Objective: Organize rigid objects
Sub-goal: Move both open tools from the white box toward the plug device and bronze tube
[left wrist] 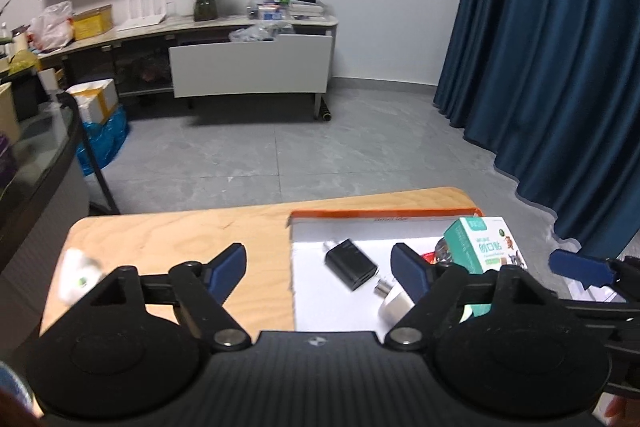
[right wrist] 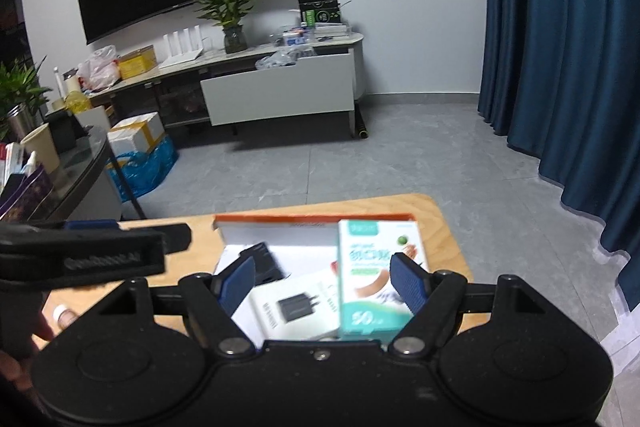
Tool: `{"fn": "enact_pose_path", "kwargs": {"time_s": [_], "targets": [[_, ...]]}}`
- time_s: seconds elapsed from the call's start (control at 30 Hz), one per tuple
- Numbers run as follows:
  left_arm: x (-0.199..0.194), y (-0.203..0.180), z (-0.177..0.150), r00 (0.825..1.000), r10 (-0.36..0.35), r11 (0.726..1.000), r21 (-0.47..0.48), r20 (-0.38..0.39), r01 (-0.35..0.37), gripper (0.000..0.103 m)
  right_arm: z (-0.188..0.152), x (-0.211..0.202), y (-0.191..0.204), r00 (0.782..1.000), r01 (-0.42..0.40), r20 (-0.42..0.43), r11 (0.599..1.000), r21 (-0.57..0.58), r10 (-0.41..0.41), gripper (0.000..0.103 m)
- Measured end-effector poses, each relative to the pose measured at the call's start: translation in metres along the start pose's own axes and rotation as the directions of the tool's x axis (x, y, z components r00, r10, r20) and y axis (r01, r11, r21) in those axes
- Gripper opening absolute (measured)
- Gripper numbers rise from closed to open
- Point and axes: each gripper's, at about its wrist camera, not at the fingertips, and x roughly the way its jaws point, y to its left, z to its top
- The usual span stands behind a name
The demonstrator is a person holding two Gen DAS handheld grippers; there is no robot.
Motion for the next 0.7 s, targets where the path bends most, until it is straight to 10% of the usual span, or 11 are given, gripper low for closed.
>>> {"fn": "enact_pose_path", "kwargs": {"time_s": [0.7], "targets": [[-0.04, 0.074, -0.037, 0.996, 0.092, 0.989, -0.116, -0.012, -0.092, 0.082, -0.028, -0.002, 0.088, 0.986, -0.151, -0.082, 0.983, -0.106, 0.143, 0.089]]}}
